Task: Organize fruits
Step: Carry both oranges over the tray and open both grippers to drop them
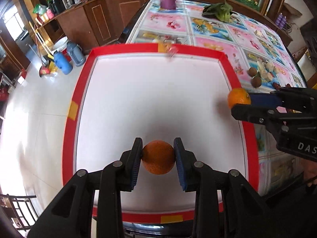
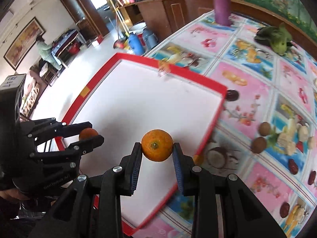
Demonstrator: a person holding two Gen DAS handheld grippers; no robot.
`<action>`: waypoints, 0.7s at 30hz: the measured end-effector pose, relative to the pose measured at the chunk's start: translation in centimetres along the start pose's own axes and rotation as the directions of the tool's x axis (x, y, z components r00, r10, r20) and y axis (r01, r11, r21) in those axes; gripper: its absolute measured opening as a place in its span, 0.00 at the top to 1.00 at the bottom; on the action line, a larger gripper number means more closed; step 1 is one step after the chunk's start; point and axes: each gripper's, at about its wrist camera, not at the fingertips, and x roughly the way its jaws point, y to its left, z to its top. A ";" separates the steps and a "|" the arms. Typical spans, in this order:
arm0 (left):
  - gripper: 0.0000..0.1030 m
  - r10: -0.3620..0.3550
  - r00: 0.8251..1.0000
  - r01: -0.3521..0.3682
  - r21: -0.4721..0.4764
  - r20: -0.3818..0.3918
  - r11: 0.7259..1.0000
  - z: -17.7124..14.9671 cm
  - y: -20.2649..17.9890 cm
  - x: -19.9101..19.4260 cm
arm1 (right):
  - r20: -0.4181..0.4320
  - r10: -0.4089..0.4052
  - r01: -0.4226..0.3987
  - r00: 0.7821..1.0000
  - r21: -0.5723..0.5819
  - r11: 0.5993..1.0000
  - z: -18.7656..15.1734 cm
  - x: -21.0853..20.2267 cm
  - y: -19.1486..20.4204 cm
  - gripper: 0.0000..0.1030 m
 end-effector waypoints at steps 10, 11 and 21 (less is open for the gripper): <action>0.66 0.017 0.999 -0.018 -0.011 -0.042 1.000 -2.4 1.8 0.5 | -0.161 0.048 -0.059 0.986 -0.066 0.996 -0.5 3.2 2.8 0.69; 0.66 0.017 0.999 -0.017 -0.011 -0.042 1.000 -2.3 1.8 0.4 | -0.166 0.041 -0.053 0.985 -0.071 0.996 -0.7 3.3 3.0 0.69; 0.62 0.044 0.998 -0.046 -0.050 -0.039 0.998 -2.1 2.5 -0.2 | -0.111 0.037 -0.038 0.993 -0.006 0.999 -0.9 0.0 0.3 0.64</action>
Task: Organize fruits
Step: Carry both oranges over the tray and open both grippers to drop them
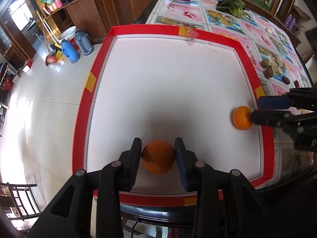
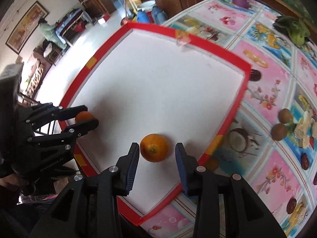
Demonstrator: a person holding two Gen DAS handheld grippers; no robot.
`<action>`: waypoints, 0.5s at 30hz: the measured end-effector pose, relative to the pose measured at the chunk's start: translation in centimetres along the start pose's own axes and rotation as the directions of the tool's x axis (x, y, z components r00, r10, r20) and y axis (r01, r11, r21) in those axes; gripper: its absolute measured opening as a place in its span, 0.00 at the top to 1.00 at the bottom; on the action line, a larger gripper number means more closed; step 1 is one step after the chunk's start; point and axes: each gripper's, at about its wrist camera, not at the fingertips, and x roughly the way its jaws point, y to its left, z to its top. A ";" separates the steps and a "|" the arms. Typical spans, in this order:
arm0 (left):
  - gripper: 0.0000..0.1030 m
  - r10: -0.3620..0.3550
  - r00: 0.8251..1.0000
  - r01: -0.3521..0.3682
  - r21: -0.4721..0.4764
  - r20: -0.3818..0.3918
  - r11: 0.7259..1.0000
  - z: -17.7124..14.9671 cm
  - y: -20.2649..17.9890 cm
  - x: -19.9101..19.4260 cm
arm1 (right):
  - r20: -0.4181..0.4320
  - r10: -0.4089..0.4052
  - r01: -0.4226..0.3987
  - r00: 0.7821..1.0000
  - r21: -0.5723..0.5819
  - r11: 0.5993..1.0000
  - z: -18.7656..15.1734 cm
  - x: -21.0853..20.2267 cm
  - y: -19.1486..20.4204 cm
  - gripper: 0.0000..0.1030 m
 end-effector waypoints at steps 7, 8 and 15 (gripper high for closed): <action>0.61 0.001 0.997 0.001 -0.033 0.072 0.999 1.0 0.4 -2.4 | 0.098 -0.127 0.105 0.987 0.210 0.972 -1.3 -2.5 -6.1 0.63; 0.61 -0.006 0.997 0.009 -0.034 0.081 0.999 1.2 0.3 -2.7 | 0.087 -0.162 0.140 0.983 0.218 0.966 -1.4 -2.4 -6.5 0.63; 0.48 -0.063 0.992 0.067 -0.044 0.105 0.997 1.7 -0.5 -4.2 | 0.004 -0.251 0.249 0.968 0.111 0.962 -1.1 0.9 -3.3 0.64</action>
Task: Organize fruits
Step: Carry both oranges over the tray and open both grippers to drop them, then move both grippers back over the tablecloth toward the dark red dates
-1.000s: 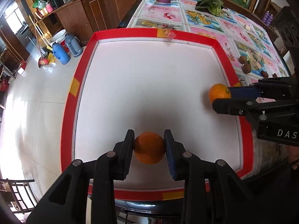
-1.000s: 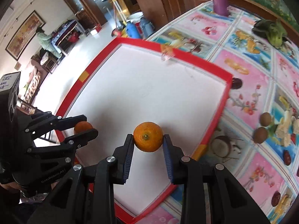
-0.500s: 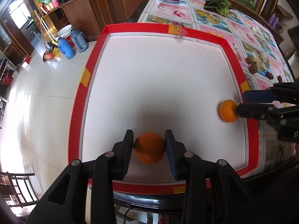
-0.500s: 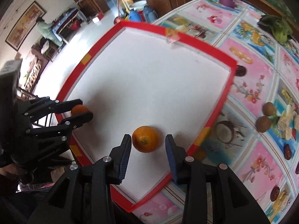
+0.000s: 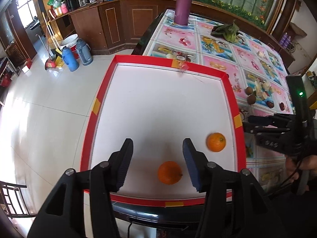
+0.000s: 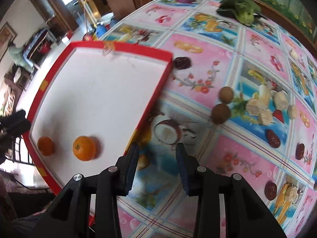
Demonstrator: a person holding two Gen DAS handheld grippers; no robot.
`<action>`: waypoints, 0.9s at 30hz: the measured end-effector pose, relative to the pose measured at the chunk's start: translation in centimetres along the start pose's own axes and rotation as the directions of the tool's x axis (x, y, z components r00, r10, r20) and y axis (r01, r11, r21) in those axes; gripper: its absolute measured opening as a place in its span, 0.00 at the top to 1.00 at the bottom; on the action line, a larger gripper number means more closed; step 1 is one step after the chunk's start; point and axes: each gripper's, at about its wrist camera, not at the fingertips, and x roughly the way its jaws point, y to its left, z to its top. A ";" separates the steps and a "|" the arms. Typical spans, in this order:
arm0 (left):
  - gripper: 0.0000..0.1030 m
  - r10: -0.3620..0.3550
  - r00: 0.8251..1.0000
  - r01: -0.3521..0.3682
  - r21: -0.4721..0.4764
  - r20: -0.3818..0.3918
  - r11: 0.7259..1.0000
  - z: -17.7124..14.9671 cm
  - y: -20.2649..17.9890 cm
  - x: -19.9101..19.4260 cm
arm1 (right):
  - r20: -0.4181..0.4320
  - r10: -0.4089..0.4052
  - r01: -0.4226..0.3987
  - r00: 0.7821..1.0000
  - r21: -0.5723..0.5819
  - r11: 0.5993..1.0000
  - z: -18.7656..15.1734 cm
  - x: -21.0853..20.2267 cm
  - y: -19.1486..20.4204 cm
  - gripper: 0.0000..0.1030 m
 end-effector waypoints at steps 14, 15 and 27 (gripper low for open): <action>0.47 -0.012 0.998 0.012 0.004 -0.057 1.000 -1.0 -0.9 1.4 | -0.023 0.106 -0.108 0.994 -0.067 0.992 -0.8 0.1 1.2 0.64; 0.47 -0.015 0.998 0.016 0.010 -0.055 1.000 -0.8 -1.2 1.4 | -0.018 0.108 -0.109 0.994 -0.072 0.991 -0.9 0.0 1.1 0.64; 0.42 -0.137 0.990 0.140 0.128 -0.033 0.982 1.3 -7.5 0.9 | 0.174 0.048 -0.080 0.984 0.183 0.980 -6.1 -6.9 -12.2 0.64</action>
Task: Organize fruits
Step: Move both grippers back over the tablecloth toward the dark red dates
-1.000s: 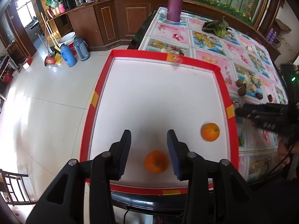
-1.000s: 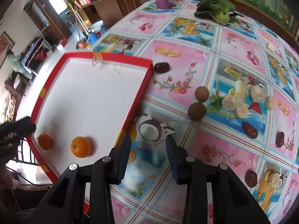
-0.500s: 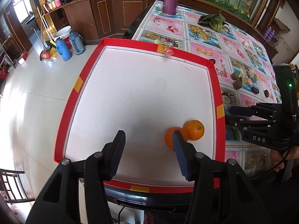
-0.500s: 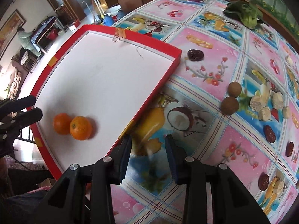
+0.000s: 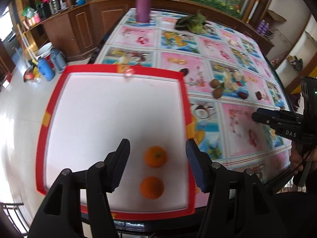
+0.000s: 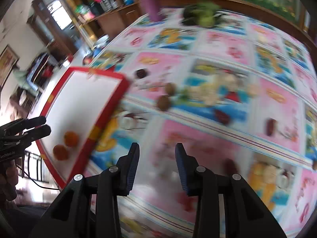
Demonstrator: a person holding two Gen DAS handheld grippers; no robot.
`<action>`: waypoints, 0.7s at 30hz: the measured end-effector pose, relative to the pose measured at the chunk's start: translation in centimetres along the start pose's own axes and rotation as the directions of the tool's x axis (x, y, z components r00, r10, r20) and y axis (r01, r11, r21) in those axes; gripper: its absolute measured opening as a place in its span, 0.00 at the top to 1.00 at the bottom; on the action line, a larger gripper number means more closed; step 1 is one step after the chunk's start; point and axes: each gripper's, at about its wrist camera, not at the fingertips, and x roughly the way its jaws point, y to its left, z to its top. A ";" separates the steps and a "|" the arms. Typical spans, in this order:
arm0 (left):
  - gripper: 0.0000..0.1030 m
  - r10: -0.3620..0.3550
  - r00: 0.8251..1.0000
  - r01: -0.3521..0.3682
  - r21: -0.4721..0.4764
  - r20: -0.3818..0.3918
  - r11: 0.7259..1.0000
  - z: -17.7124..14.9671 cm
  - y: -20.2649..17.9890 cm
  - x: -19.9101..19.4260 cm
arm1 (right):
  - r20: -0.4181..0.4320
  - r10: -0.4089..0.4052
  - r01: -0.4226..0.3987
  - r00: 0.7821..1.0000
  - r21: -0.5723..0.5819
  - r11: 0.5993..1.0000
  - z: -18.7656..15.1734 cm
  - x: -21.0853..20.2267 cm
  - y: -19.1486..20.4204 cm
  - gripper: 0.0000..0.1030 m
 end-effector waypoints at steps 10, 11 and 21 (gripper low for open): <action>0.41 -0.069 0.997 0.075 0.143 -0.047 0.987 0.9 -6.9 1.5 | 0.035 -0.084 0.074 0.996 0.222 0.972 -6.1 -5.2 -9.6 0.64; 0.41 -0.068 0.997 0.074 0.146 -0.049 0.986 1.1 -7.1 1.6 | 0.033 -0.078 0.068 0.996 0.231 0.971 -6.5 -5.3 -9.9 0.64; 0.41 -0.039 0.999 0.042 0.089 -0.036 0.995 3.6 -6.8 2.0 | 0.041 -0.025 0.017 0.999 0.193 0.981 -6.4 -5.2 -9.5 0.64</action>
